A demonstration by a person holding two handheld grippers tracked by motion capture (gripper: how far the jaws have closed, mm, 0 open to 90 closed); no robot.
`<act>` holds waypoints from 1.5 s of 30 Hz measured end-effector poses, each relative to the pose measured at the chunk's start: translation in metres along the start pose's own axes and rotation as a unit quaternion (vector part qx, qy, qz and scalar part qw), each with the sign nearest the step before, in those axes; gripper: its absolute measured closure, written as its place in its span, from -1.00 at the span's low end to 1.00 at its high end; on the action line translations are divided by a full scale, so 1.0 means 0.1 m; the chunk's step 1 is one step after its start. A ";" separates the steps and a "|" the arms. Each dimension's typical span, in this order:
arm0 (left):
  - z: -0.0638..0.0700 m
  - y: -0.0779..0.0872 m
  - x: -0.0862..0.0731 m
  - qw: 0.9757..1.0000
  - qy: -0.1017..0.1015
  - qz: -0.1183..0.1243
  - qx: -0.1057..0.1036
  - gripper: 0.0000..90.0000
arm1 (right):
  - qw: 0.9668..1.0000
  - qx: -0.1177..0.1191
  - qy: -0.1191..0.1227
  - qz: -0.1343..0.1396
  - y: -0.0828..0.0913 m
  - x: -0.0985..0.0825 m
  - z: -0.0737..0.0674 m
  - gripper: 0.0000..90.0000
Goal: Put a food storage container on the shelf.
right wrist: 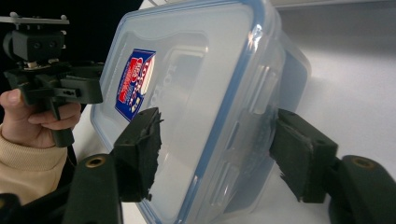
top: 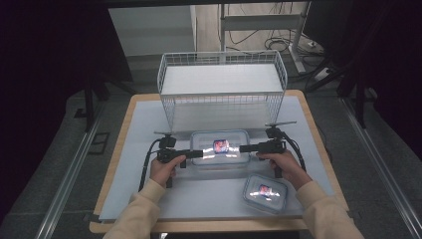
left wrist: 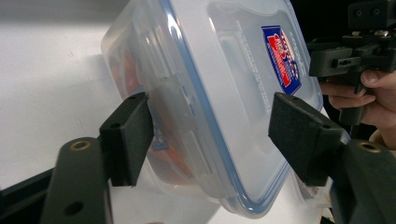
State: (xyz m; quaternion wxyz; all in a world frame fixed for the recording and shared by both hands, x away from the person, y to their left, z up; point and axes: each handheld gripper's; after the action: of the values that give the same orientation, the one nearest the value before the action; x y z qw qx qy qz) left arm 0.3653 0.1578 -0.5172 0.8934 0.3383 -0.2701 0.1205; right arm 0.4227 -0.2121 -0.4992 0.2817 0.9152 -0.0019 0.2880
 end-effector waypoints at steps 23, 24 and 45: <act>0.06 0.17 -0.09 0.999 -0.010 0.038 -0.005 0.08 | 0.999 0.002 0.025 0.035 0.13 -0.12 -0.14 0.06; 0.06 0.17 -0.09 0.999 -0.011 0.039 -0.003 0.09 | 0.999 0.004 0.025 0.036 0.13 -0.12 -0.14 0.06; 0.23 0.27 -0.02 0.997 -0.033 0.070 -0.009 0.11 | 0.995 0.003 0.070 0.068 0.31 -0.08 -0.30 0.08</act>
State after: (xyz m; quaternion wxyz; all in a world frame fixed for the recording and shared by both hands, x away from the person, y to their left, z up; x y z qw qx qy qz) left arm 0.3432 0.1621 -0.4892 0.8761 0.3143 -0.3240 0.1694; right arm 0.3947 -0.2240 -0.4669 0.2578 0.8915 -0.0437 0.3699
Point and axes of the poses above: each handheld gripper's, and its own axes: y roughly backward along the jaws, x roughly out of its top, z roughly to its right, and after that the axes turned 4 degrees about x, right-handed
